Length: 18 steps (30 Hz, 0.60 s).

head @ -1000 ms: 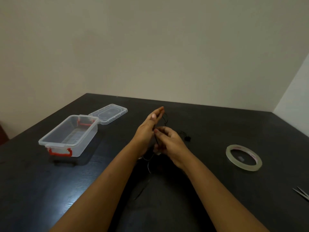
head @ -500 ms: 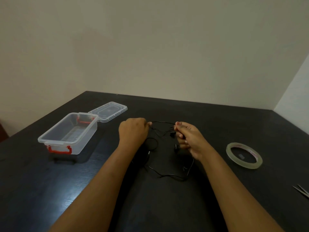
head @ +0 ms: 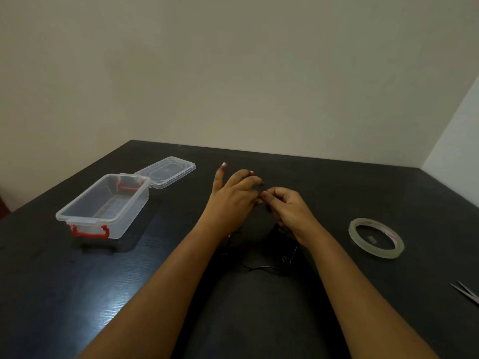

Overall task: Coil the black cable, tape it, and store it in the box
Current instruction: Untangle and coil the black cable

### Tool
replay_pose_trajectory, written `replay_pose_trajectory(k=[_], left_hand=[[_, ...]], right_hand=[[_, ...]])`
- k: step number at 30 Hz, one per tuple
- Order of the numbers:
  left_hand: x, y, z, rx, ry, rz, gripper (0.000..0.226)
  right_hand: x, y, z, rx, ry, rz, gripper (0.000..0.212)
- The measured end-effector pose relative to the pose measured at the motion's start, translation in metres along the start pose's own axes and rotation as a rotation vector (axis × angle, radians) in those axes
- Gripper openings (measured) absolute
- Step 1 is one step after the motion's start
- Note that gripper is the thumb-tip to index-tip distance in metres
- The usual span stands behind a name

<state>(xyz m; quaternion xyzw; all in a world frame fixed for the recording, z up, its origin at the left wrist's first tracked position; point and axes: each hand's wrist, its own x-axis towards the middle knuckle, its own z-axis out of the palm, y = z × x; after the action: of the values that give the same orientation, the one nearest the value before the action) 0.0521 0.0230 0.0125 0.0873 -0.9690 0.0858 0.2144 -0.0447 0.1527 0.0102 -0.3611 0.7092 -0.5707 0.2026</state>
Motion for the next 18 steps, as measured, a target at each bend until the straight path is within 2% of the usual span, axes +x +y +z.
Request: replay_pose_trajectory(k=[2,5,6,8,11,13,15,17,18], left_hand=[[-0.001,-0.007,0.002,-0.171,0.057,-0.128,0.024],[-0.006,-0.03,0.005,-0.425,0.306,-0.541,0.023],[-0.008,-0.035,0.008,-0.471,0.314,-0.653,0.026],[-0.009,-0.033,0.009,-0.498,0.262,-0.752,0.032],[-0.006,-0.015,0.009,-0.356,0.229,-0.696,0.025],[-0.006,-0.003,0.01,-0.241,0.251,-0.589,0.047],[-0.005,0.005,0.007,-0.137,0.342,-0.427,0.062],[-0.003,0.013,0.006,-0.079,0.393,-0.249,0.058],[-0.002,0.015,0.005,-0.086,0.352,-0.165,0.051]], right_hand=[[0.001,-0.001,-0.005,-0.032,-0.01,0.016,0.025],[0.001,0.0,-0.013,0.025,0.012,0.04,0.029],[0.001,0.001,-0.015,0.056,0.021,0.041,0.029],[0.002,0.001,-0.013,0.076,0.029,0.034,0.029],[0.003,0.002,-0.007,0.052,0.026,0.022,0.028],[0.003,0.002,-0.006,0.034,0.039,0.007,0.028],[0.002,0.0,-0.005,0.023,0.059,-0.015,0.028],[-0.001,-0.003,-0.004,0.042,0.047,-0.045,0.027],[-0.002,-0.006,-0.004,0.06,0.028,-0.054,0.026]])
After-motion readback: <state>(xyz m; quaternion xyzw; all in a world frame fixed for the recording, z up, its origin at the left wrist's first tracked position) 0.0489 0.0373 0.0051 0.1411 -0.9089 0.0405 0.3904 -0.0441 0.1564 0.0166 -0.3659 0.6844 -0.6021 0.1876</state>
